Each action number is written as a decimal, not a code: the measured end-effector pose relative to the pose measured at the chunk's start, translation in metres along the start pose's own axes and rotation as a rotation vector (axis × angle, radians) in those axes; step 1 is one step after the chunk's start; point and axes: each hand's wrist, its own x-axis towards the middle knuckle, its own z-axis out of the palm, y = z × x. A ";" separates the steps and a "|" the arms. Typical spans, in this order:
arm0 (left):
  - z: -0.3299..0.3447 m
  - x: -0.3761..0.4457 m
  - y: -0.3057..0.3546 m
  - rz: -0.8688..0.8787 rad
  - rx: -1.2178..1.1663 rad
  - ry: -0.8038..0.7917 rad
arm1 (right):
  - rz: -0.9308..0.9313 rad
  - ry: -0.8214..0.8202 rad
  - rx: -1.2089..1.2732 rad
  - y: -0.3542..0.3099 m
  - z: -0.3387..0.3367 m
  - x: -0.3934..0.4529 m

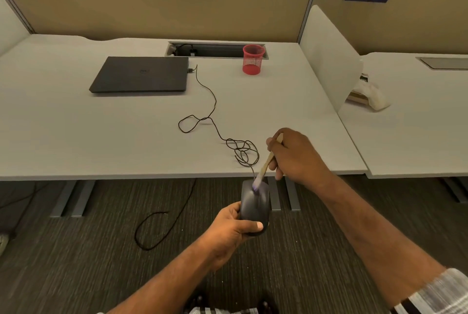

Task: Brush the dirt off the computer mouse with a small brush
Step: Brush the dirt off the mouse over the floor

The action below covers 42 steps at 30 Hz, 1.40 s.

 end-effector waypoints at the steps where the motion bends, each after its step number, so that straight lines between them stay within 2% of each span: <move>1: 0.001 0.001 0.000 0.002 -0.001 0.008 | -0.005 -0.047 -0.062 -0.002 0.004 -0.005; 5: 0.000 0.003 -0.001 0.004 0.022 0.037 | -0.058 -0.127 -0.236 -0.007 0.009 -0.019; 12: 0.003 0.003 0.001 0.006 0.018 0.039 | -0.077 0.005 -0.153 -0.005 0.005 -0.015; 20: 0.000 0.001 0.002 0.012 0.021 0.032 | -0.216 0.138 -0.079 0.001 0.012 -0.013; 21: 0.000 0.002 0.002 0.013 0.022 0.033 | -0.212 0.110 -0.051 -0.002 0.010 -0.012; 23: 0.000 0.001 0.003 0.010 0.025 0.038 | -0.177 -0.047 -0.004 -0.007 0.005 -0.012; 26: 0.001 0.001 0.003 0.016 0.051 0.039 | -0.164 -0.275 -0.147 -0.011 0.009 -0.015; 28: 0.001 0.001 0.003 0.014 0.069 0.049 | -0.183 -0.262 -0.225 -0.012 0.014 -0.014; 33: -0.001 0.002 0.000 0.014 0.110 0.072 | -0.269 -0.045 -0.309 -0.013 0.015 -0.002; 35: -0.002 0.003 0.000 0.020 0.115 0.076 | -0.295 -0.015 -0.307 -0.016 0.015 0.000; 37: -0.003 0.004 0.000 0.017 0.114 0.080 | -0.309 -0.055 -0.271 -0.022 0.018 -0.001; 39: -0.004 0.006 -0.001 0.012 0.112 0.082 | -0.308 -0.164 -0.265 -0.029 0.024 -0.003; 42: -0.004 0.007 -0.004 0.017 0.127 0.077 | -0.329 -0.309 -0.464 -0.032 0.039 -0.005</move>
